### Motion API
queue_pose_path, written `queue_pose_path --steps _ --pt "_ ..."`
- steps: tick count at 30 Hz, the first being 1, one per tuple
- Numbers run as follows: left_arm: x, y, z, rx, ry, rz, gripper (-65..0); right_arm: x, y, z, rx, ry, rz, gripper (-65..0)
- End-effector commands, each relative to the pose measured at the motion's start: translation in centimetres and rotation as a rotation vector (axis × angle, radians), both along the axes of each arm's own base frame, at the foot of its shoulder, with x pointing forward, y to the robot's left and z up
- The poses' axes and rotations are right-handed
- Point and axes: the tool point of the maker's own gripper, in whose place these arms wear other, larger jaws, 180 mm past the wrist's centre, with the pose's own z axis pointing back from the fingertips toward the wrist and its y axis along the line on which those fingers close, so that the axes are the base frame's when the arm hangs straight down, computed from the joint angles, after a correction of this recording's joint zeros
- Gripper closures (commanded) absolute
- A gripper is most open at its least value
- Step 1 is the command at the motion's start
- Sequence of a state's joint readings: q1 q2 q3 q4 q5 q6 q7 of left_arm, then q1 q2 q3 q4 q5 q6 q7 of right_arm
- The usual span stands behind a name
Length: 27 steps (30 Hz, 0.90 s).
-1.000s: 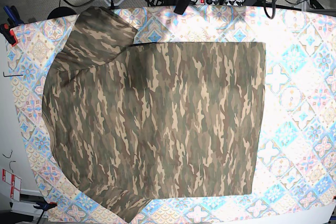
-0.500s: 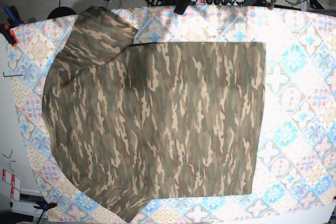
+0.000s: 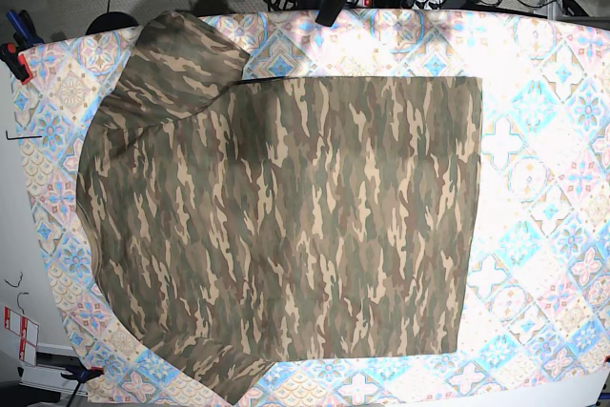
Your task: Fold the T-shirt properly
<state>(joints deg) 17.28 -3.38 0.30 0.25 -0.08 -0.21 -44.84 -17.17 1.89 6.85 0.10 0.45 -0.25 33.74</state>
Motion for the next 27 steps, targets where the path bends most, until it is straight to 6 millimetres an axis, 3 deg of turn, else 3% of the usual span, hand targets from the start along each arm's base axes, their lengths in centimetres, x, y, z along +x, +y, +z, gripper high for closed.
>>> queue_pose_path --steps 1,9,15,18,21,27 --pt "-0.4 0.2 0.8 0.004 -0.043 -0.005 0.0 -1.1 -0.4 0.6 -0.015 -0.016 0.007 0.0" --pt "-0.5 0.2 6.2 0.016 -0.349 -0.017 -0.1 -2.0 -0.9 5.7 -0.095 -0.306 0.05 0.0" --pt "0.1 0.1 6.2 0.018 -0.367 -0.007 0.0 -1.4 -0.5 8.8 -0.129 -0.485 0.067 0.0" --pt "0.5 0.2 6.3 0.022 -0.376 0.001 0.0 -1.6 -0.5 9.1 -0.131 -0.491 0.07 0.0" --pt "2.4 -0.1 7.0 0.015 -0.459 -0.011 0.0 -1.5 -0.5 9.1 -0.131 -0.493 0.07 0.0" --pt "5.2 -0.4 11.7 0.008 -0.682 -0.024 0.0 -0.4 -1.1 10.2 -0.15 -0.567 0.09 0.0"
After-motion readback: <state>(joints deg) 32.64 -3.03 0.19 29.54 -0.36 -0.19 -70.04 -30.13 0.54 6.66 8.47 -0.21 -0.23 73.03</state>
